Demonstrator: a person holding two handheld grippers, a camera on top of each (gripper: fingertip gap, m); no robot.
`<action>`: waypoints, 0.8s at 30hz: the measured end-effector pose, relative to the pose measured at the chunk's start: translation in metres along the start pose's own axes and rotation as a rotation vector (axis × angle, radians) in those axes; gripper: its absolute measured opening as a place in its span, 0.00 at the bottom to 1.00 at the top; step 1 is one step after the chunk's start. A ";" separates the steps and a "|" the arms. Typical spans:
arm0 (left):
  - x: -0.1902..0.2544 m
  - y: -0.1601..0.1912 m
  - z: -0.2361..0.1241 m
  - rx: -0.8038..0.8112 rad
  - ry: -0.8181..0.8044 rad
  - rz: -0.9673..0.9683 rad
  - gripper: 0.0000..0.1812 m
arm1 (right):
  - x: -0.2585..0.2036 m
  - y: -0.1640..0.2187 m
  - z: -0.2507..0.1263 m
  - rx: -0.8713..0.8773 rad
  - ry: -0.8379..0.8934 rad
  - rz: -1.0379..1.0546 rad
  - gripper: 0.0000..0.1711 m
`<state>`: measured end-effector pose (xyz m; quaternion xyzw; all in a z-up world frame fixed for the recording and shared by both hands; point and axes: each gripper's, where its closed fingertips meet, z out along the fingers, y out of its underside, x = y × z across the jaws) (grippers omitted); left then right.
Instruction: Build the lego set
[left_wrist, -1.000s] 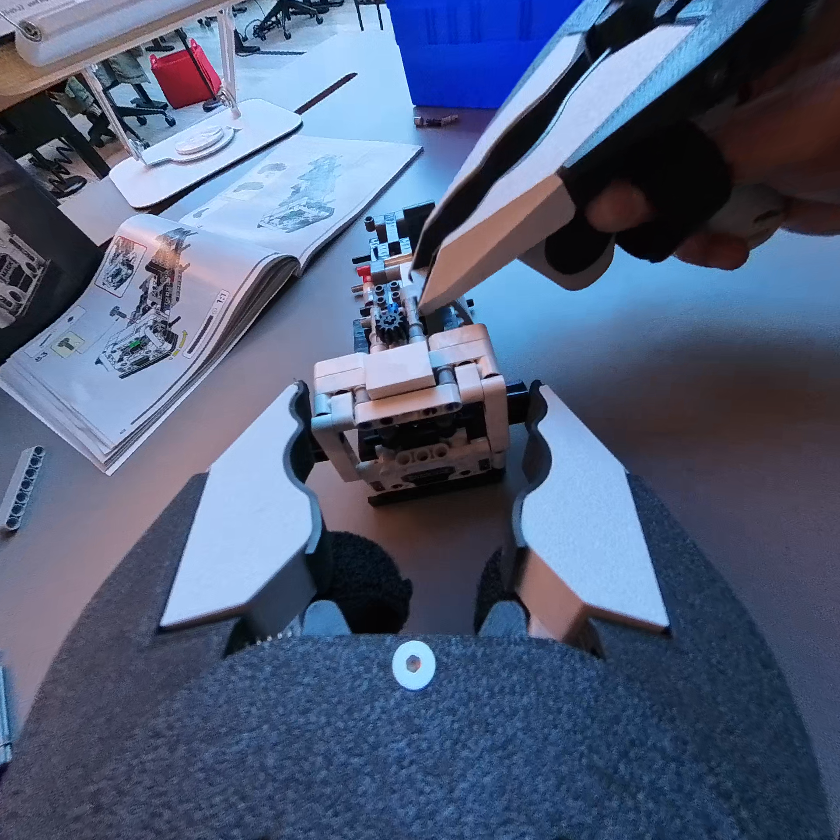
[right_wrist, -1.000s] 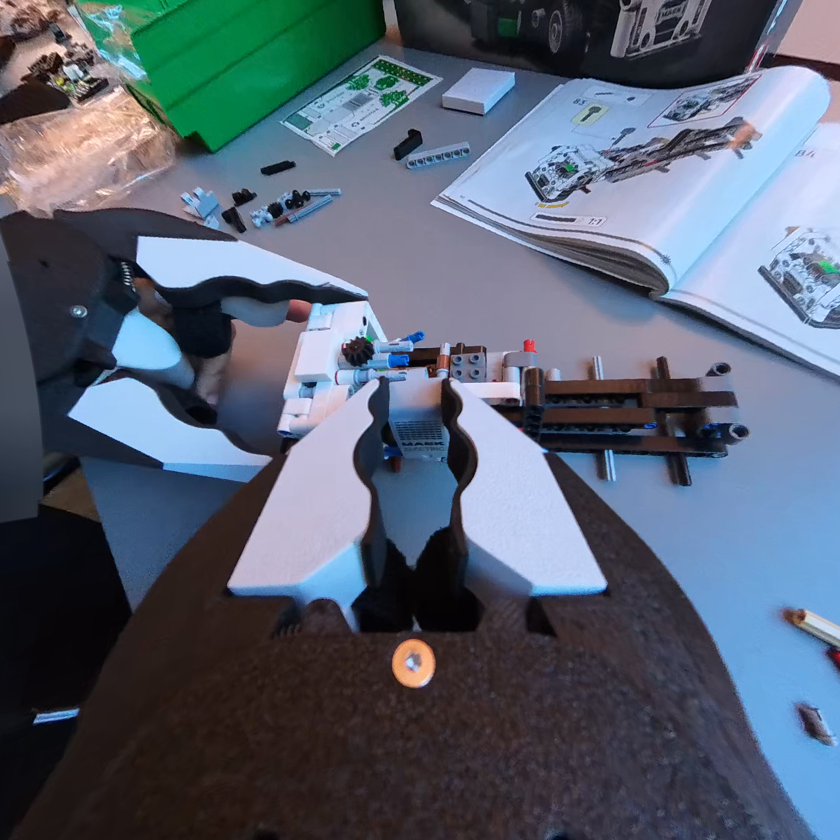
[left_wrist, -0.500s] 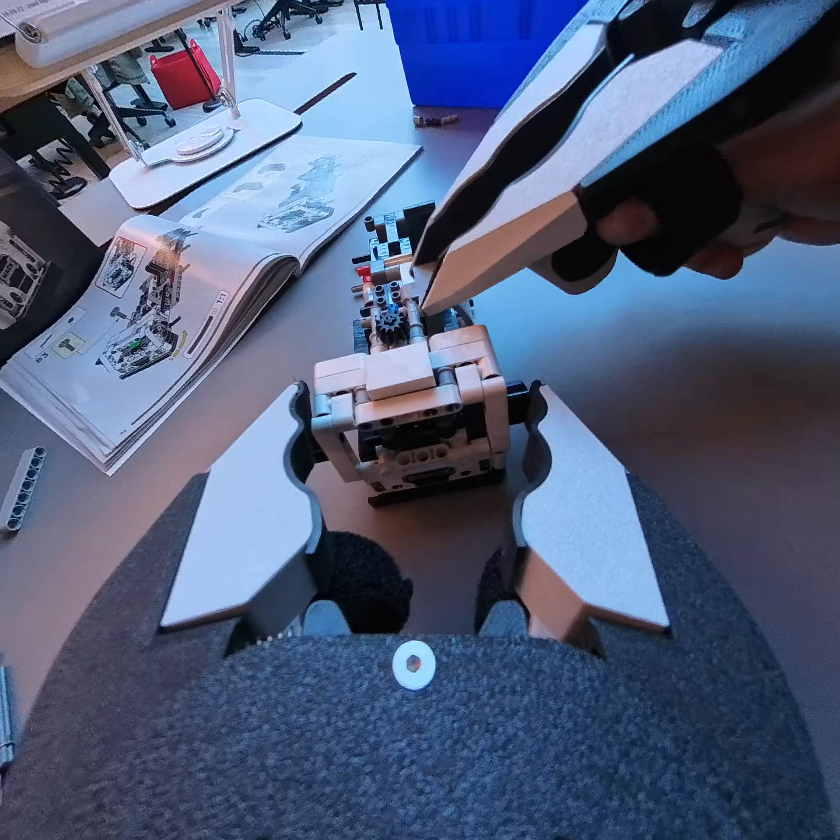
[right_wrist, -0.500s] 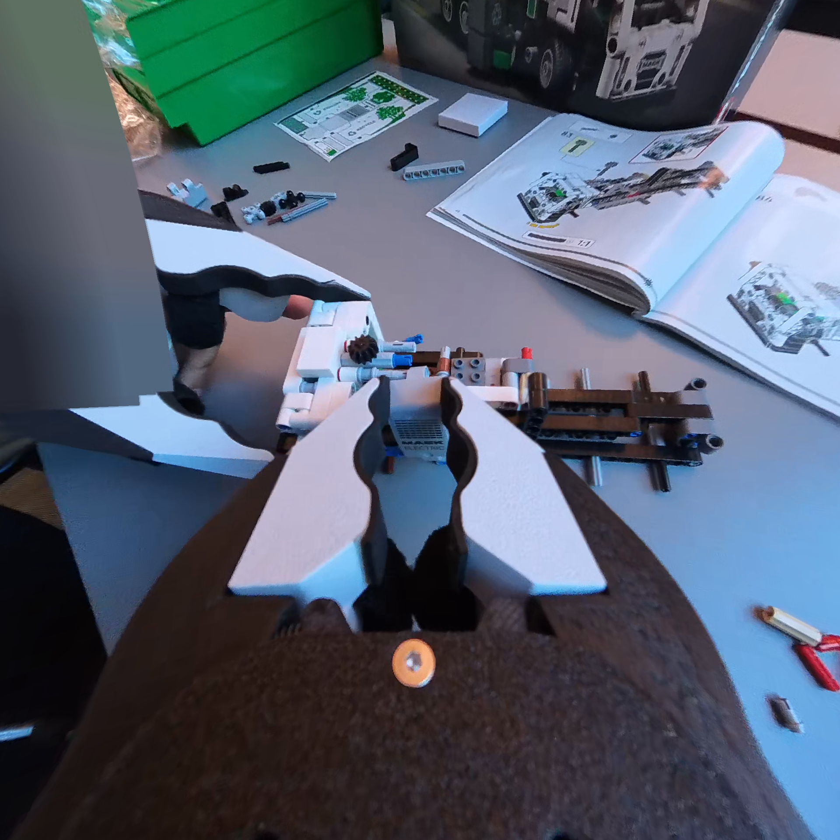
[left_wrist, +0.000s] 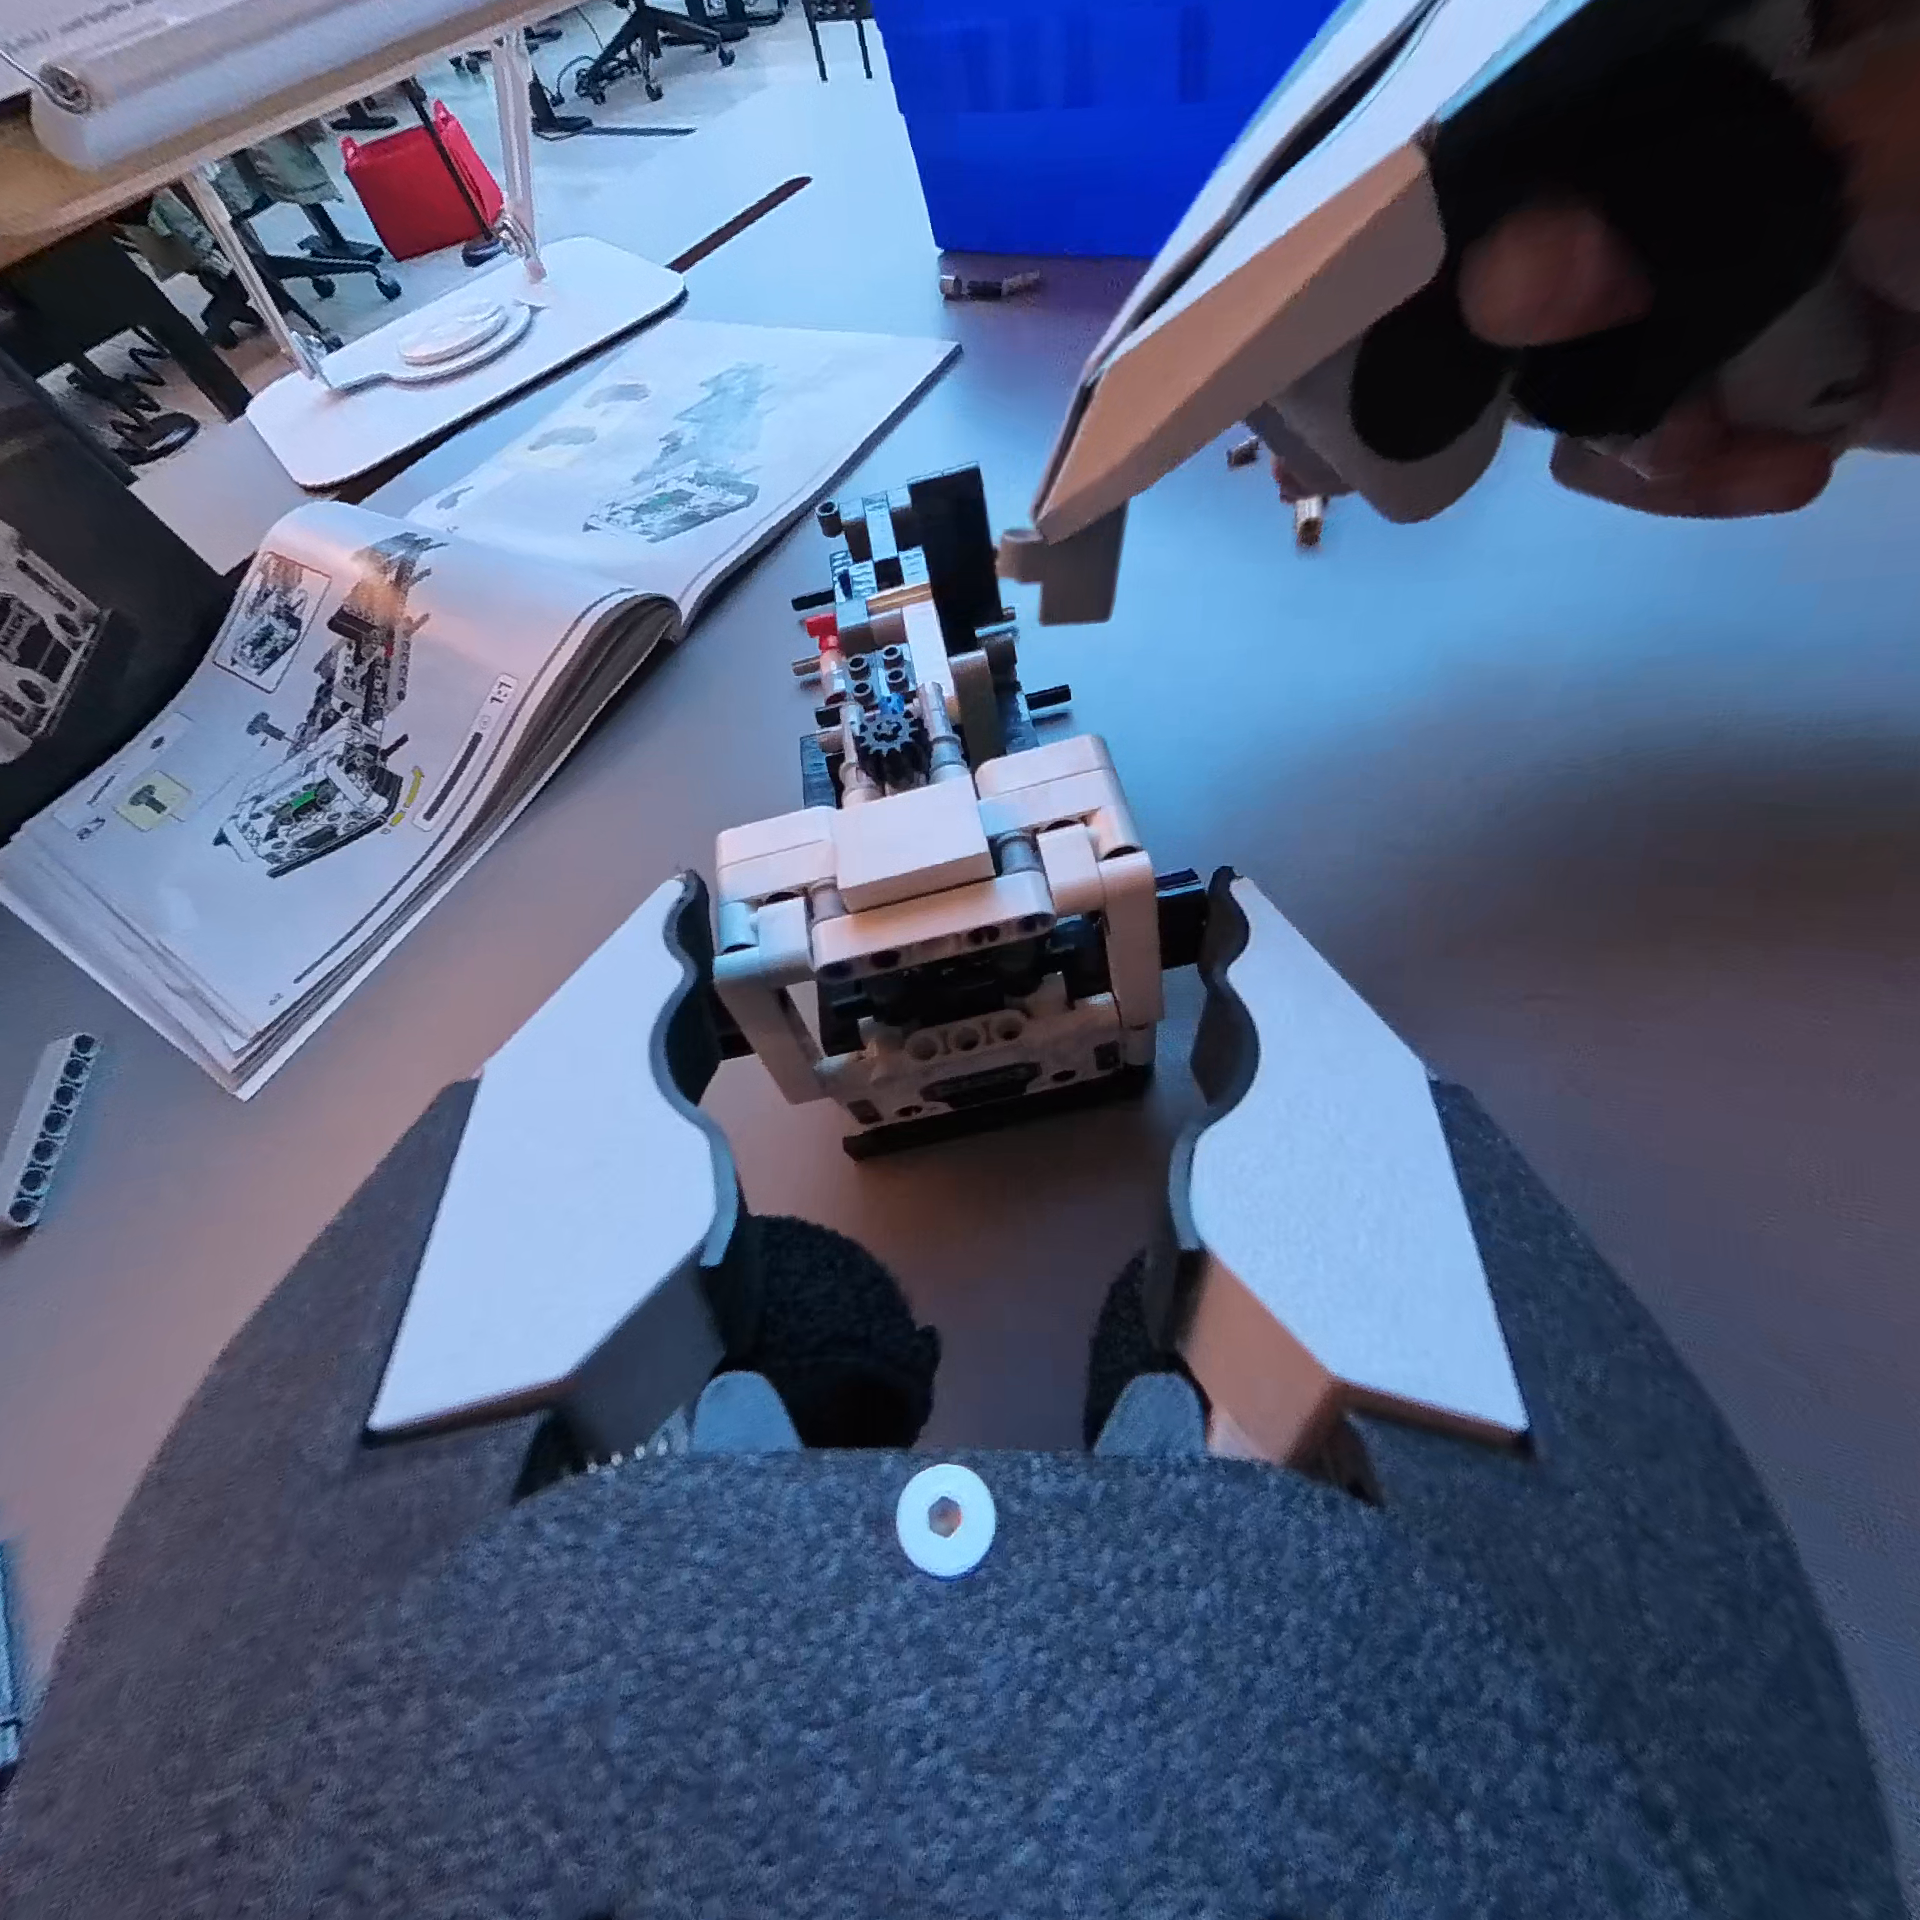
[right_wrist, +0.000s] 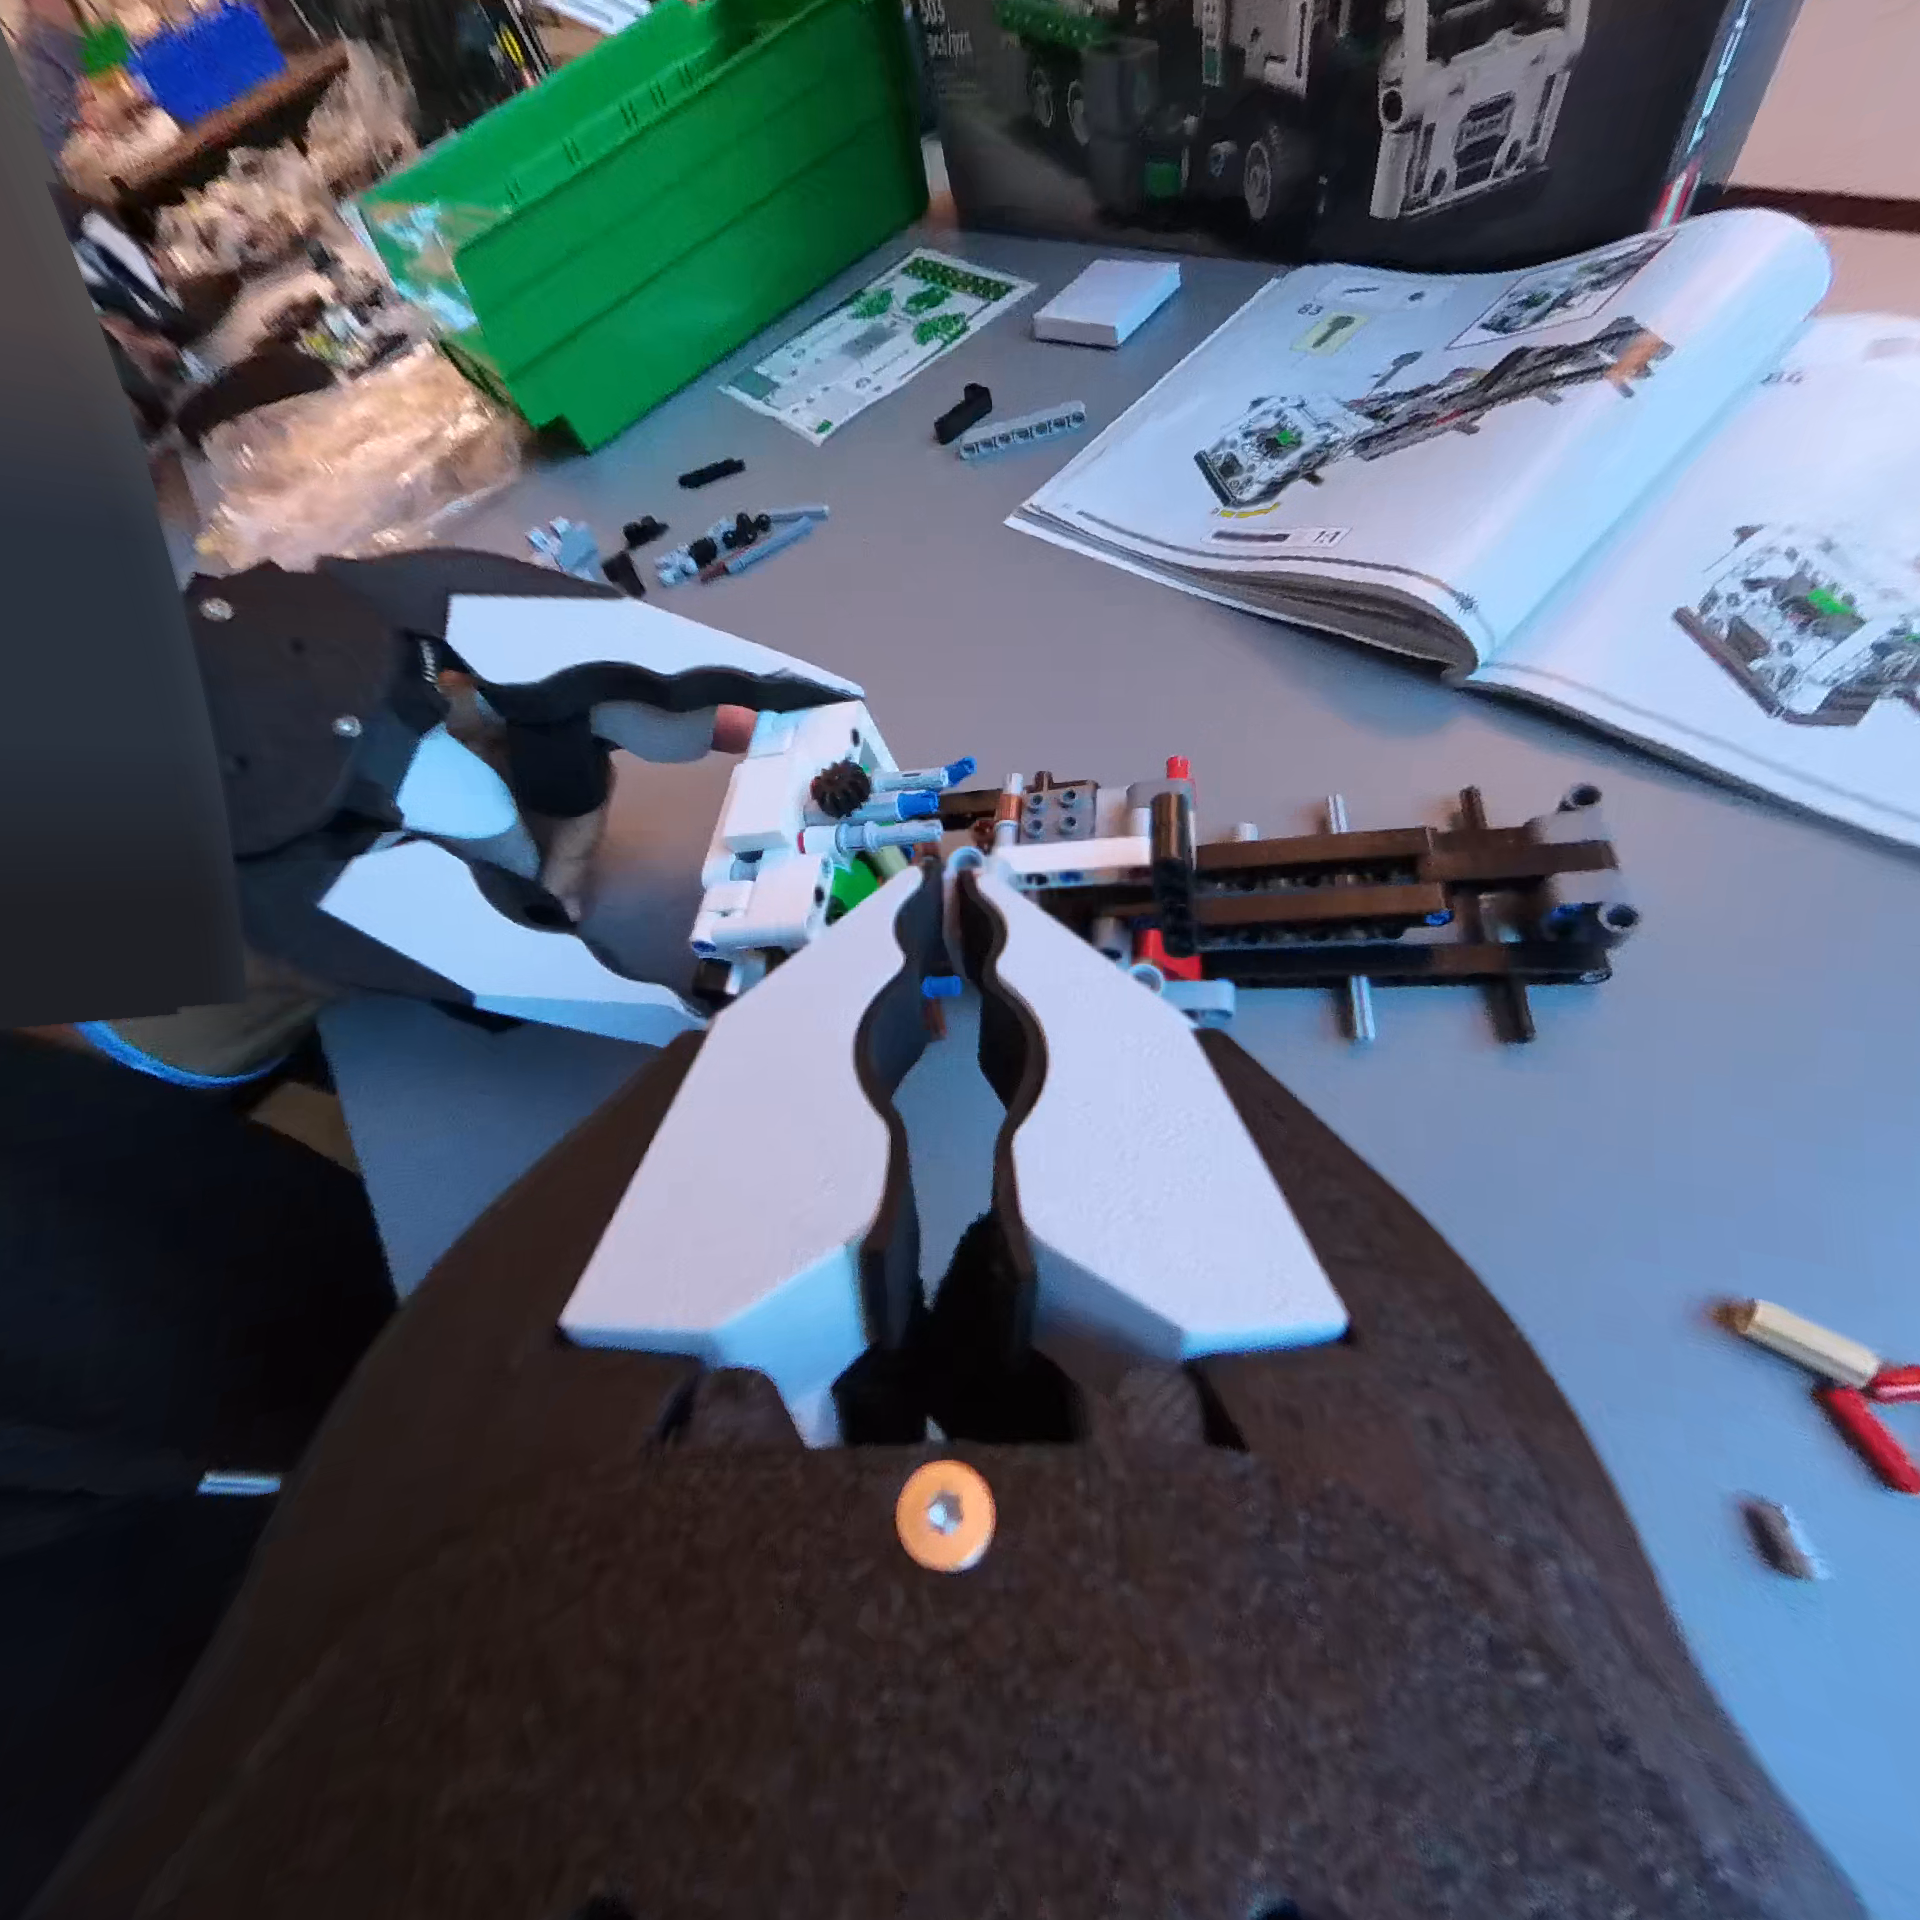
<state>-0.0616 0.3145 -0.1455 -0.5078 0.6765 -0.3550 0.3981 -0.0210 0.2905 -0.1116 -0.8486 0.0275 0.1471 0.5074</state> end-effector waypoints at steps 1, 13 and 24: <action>0.000 0.000 0.000 0.000 0.000 -0.004 0.51 | 0.000 -0.001 -0.002 0.019 -0.023 0.041 0.01; 0.011 -0.043 -0.036 0.251 0.062 0.046 0.46 | -0.053 -0.034 -0.030 0.272 -0.618 0.476 0.00; 0.036 -0.084 -0.059 0.459 0.099 0.009 0.13 | -0.091 -0.049 -0.031 0.404 -0.919 0.728 0.00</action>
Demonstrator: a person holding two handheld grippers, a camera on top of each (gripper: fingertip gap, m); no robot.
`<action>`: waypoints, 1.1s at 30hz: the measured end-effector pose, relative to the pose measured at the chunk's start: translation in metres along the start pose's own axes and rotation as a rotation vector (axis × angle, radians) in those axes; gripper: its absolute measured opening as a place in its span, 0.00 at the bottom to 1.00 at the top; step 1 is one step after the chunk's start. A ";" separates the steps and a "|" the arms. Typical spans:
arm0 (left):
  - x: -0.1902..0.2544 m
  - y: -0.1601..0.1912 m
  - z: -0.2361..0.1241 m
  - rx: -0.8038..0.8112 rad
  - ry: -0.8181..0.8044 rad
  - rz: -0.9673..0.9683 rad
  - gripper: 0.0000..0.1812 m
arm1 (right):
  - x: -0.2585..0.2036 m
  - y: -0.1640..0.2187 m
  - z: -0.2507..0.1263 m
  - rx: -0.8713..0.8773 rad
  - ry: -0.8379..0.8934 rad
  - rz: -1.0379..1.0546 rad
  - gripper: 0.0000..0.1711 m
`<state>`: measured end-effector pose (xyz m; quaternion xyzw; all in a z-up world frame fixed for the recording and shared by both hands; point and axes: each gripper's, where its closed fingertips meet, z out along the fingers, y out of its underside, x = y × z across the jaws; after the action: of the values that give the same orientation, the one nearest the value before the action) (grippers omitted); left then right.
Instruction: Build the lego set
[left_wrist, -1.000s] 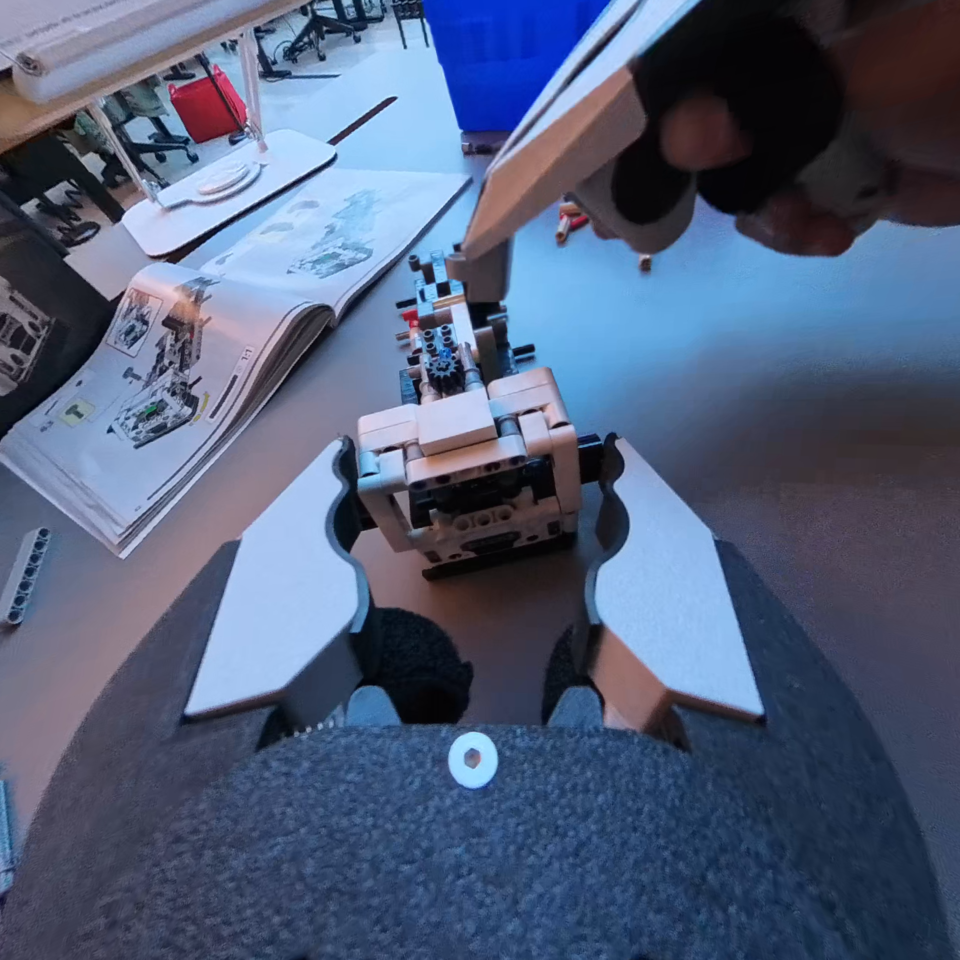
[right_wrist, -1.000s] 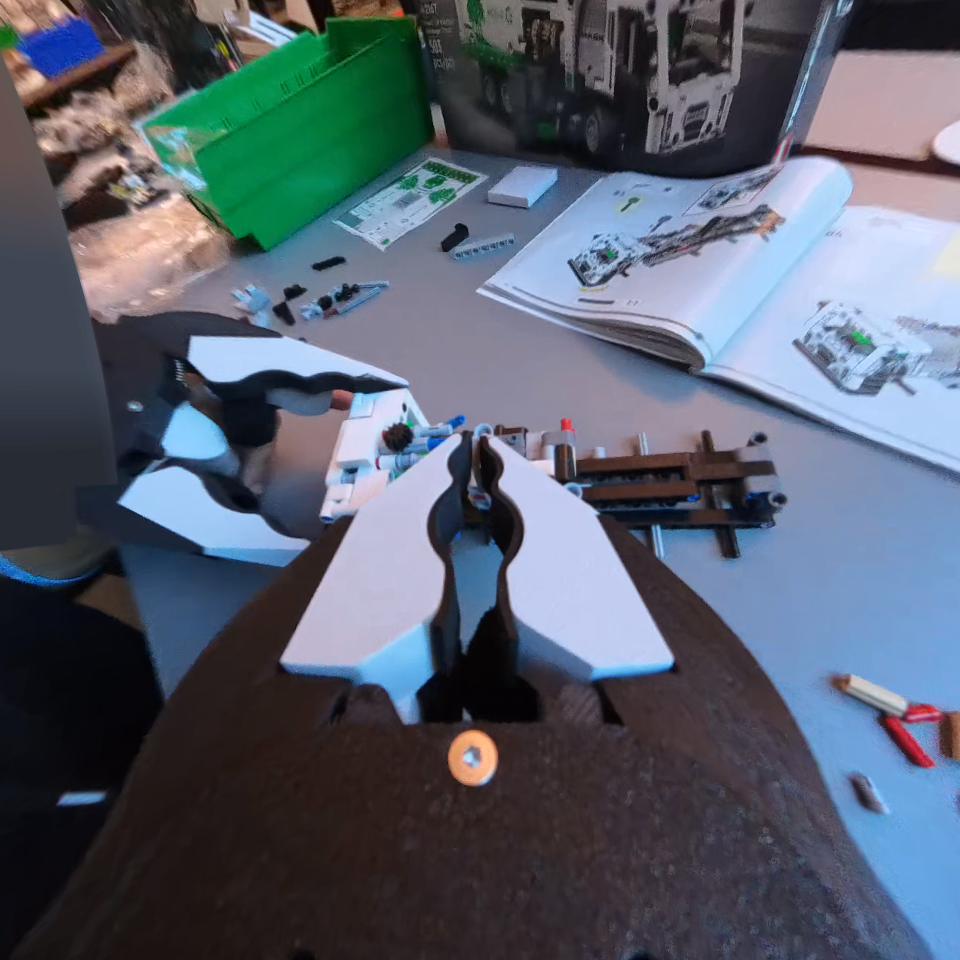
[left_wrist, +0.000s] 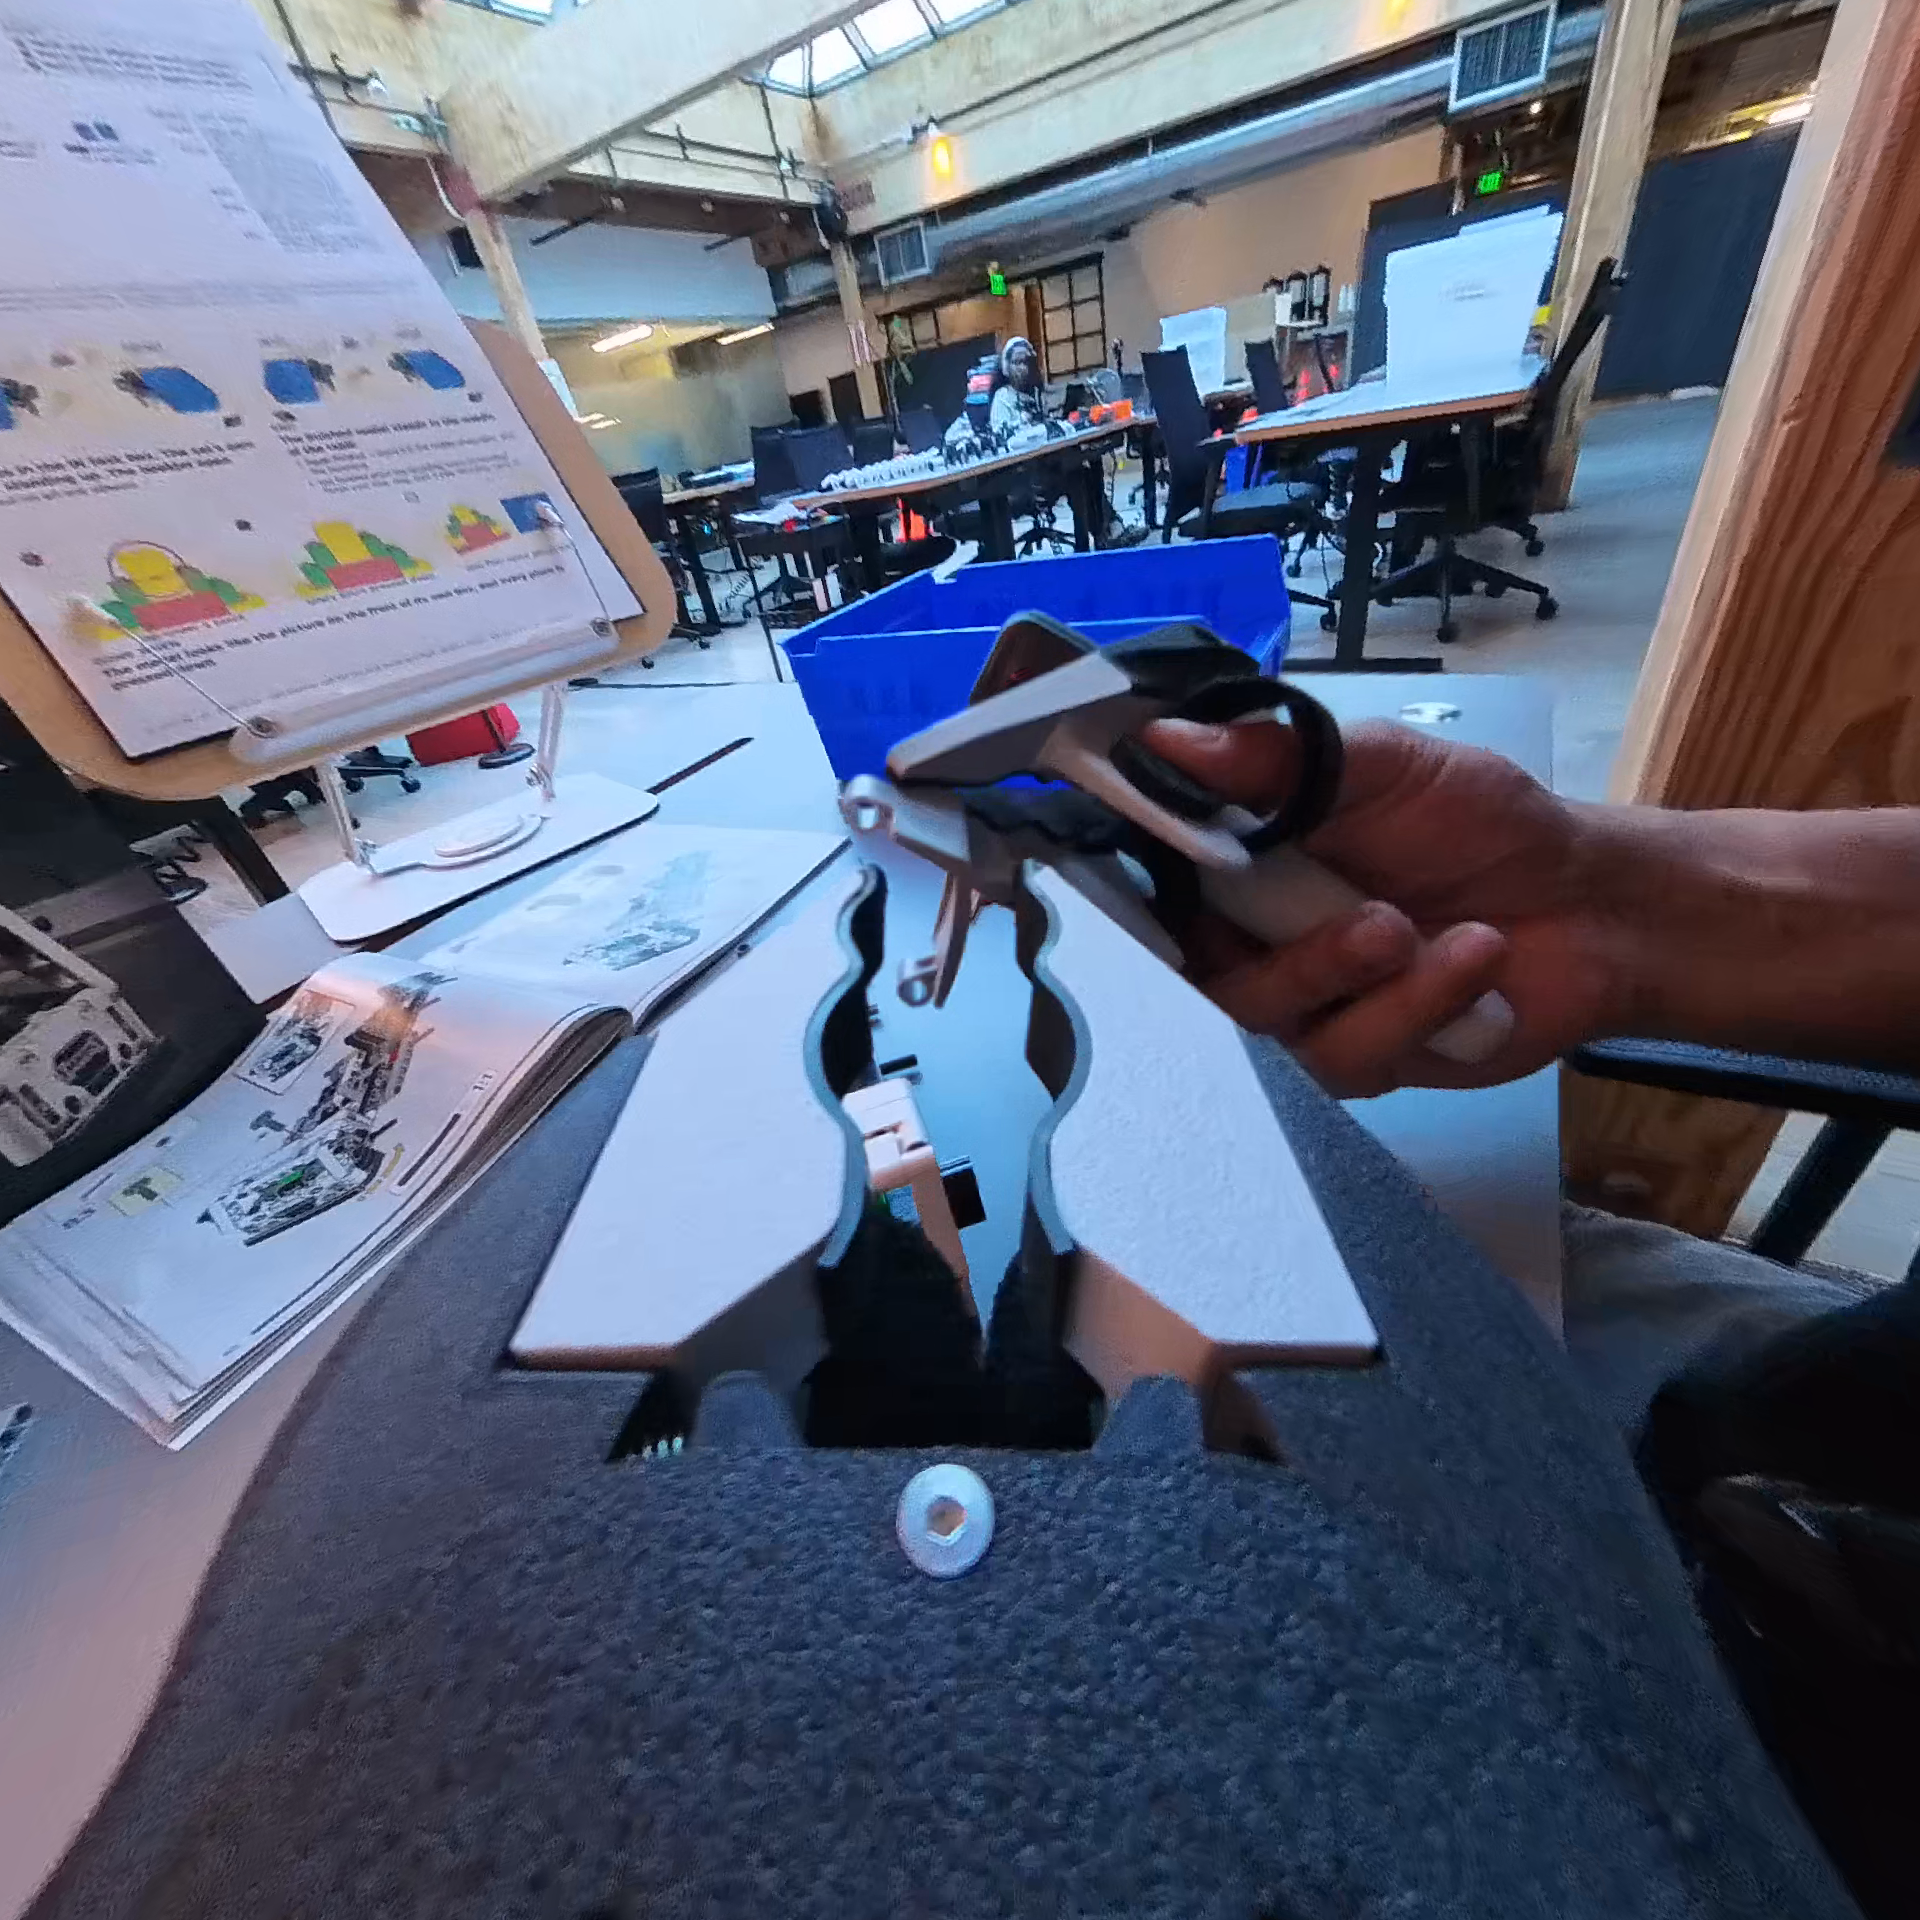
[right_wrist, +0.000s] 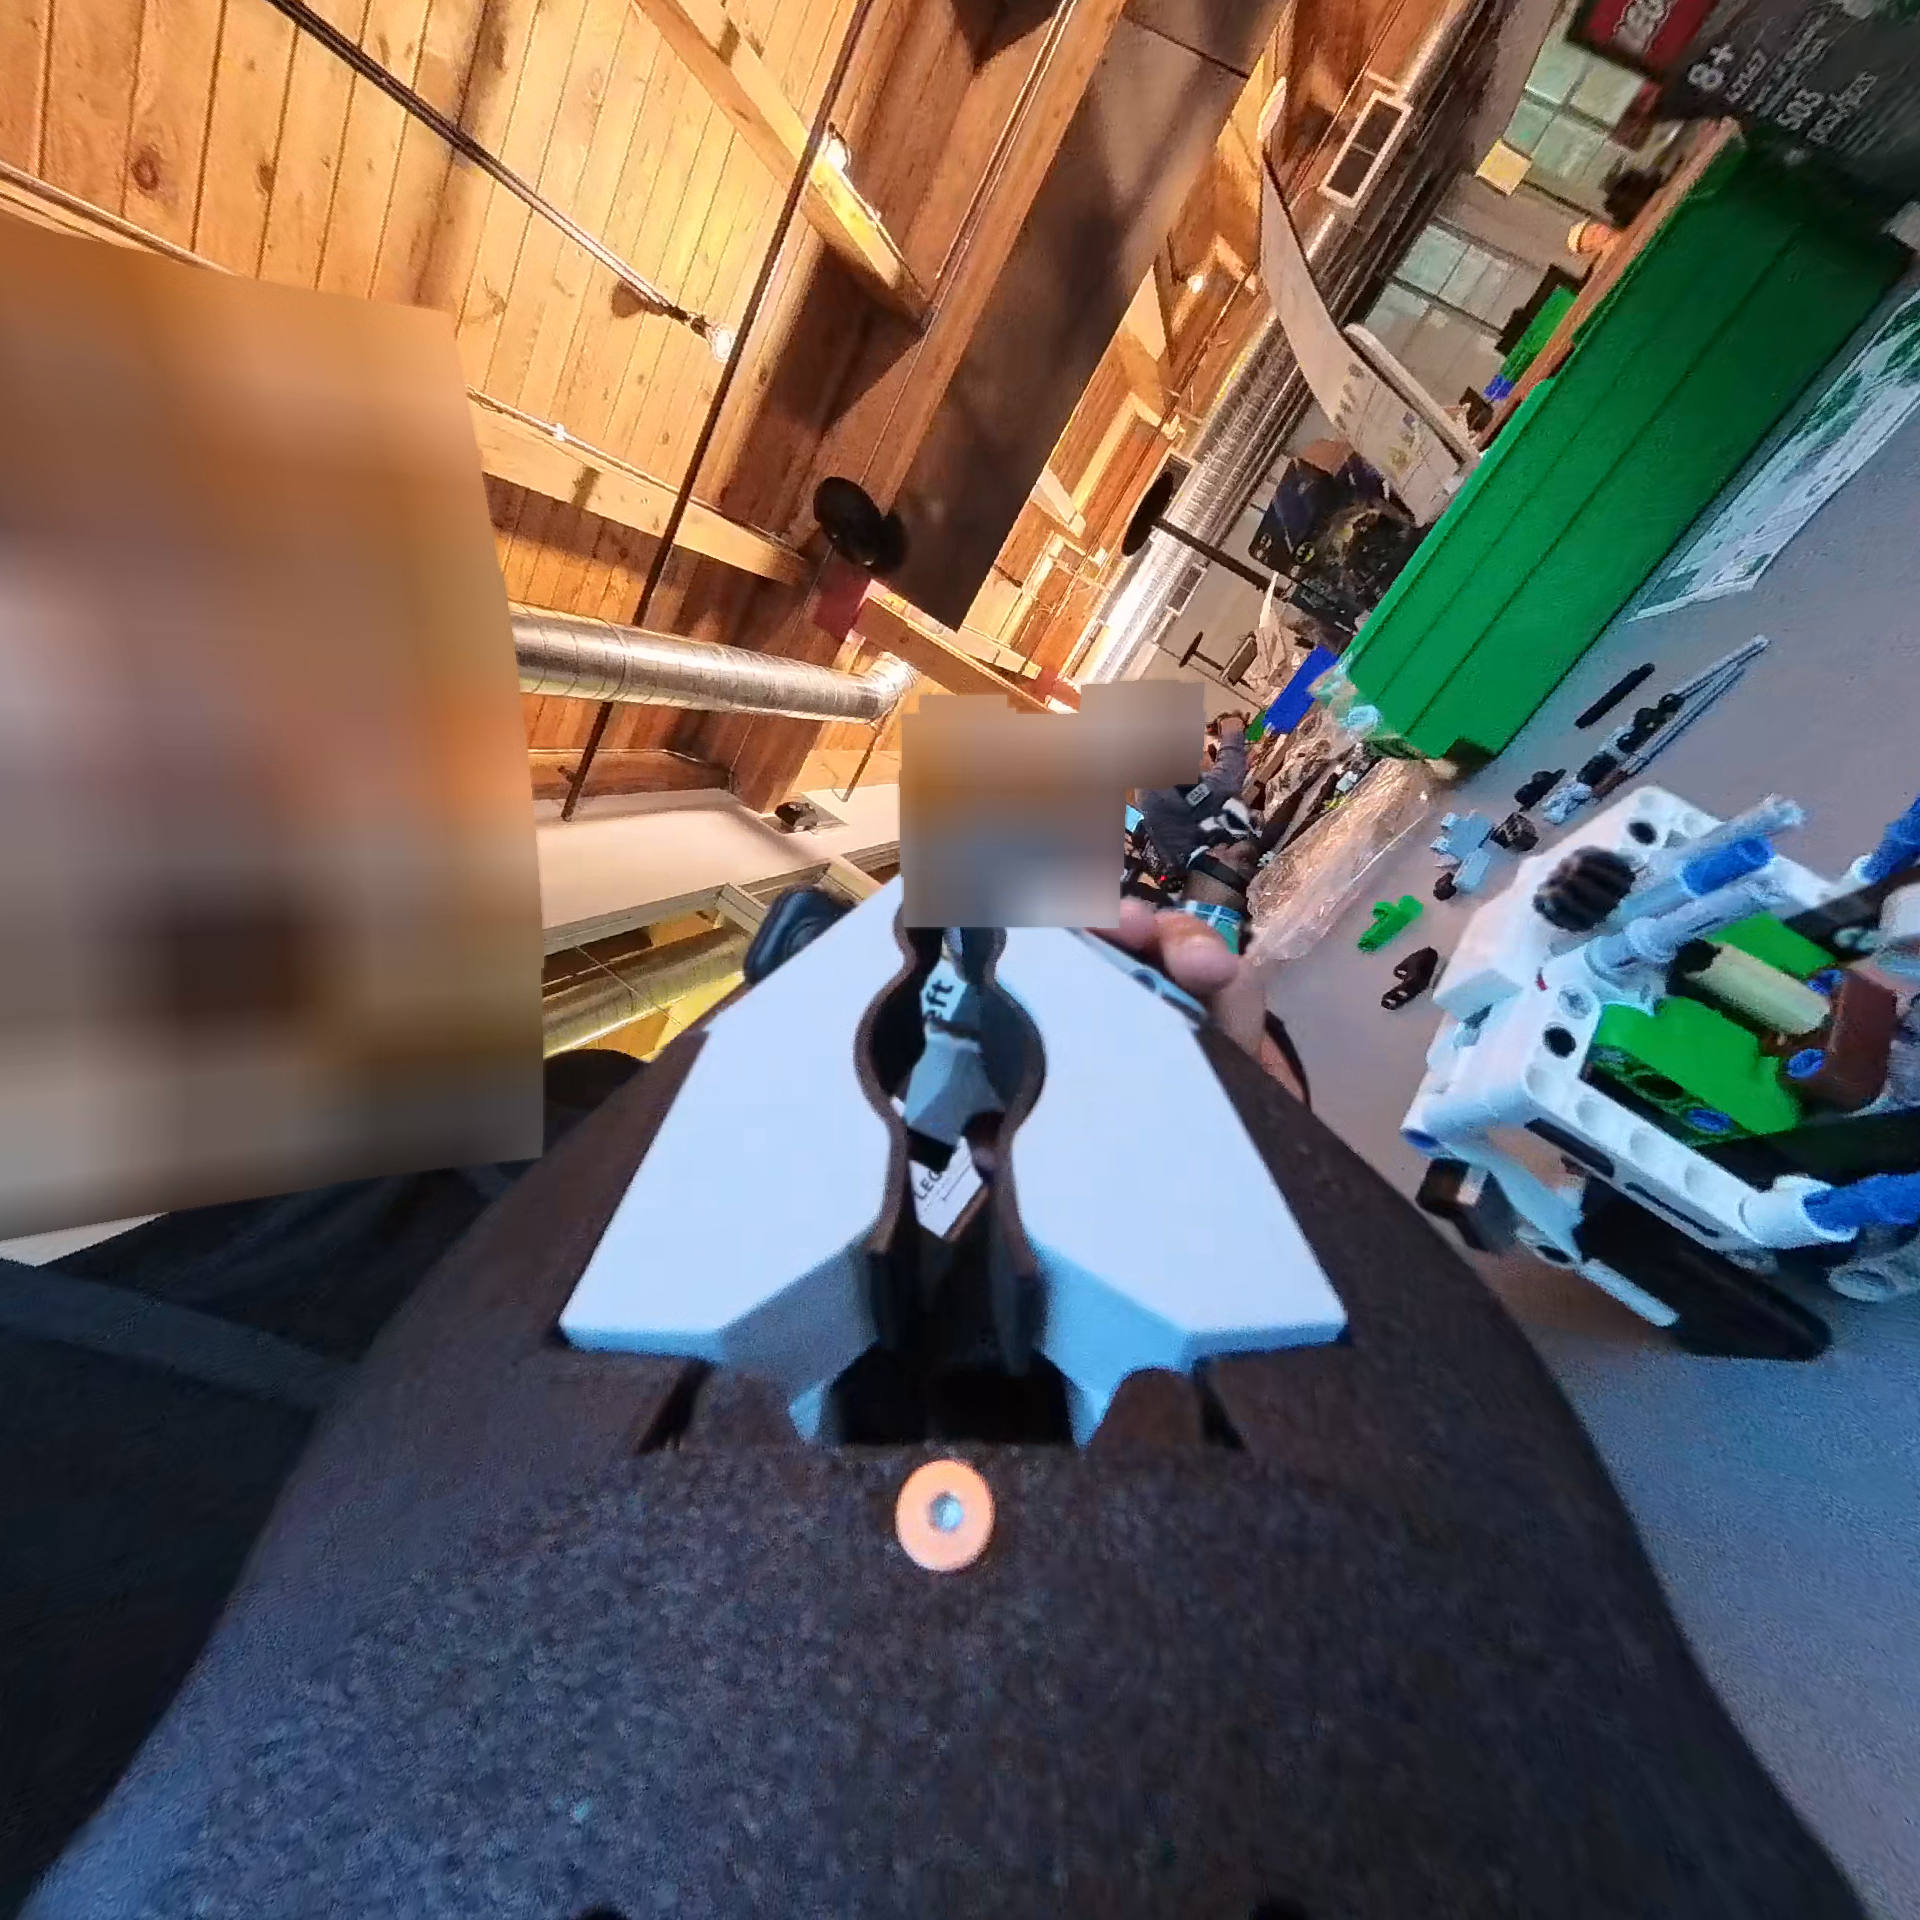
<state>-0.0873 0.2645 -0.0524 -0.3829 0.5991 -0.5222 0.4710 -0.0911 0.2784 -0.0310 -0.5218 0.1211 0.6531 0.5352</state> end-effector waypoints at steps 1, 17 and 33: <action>0.000 -0.002 -0.001 0.009 -0.002 -0.008 0.11 | 0.002 0.001 0.000 0.001 0.008 -0.005 0.00; -0.018 0.038 0.007 -0.214 -0.068 -0.001 0.01 | 0.046 0.000 -0.023 -0.018 0.435 -0.420 0.10; -0.016 0.038 0.010 -0.303 -0.235 0.289 0.01 | 0.048 0.003 -0.017 -0.036 0.521 -0.568 0.16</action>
<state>-0.0719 0.2834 -0.0877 -0.4178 0.6601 -0.3054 0.5445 -0.0784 0.2922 -0.0783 -0.6922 0.0922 0.3263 0.6371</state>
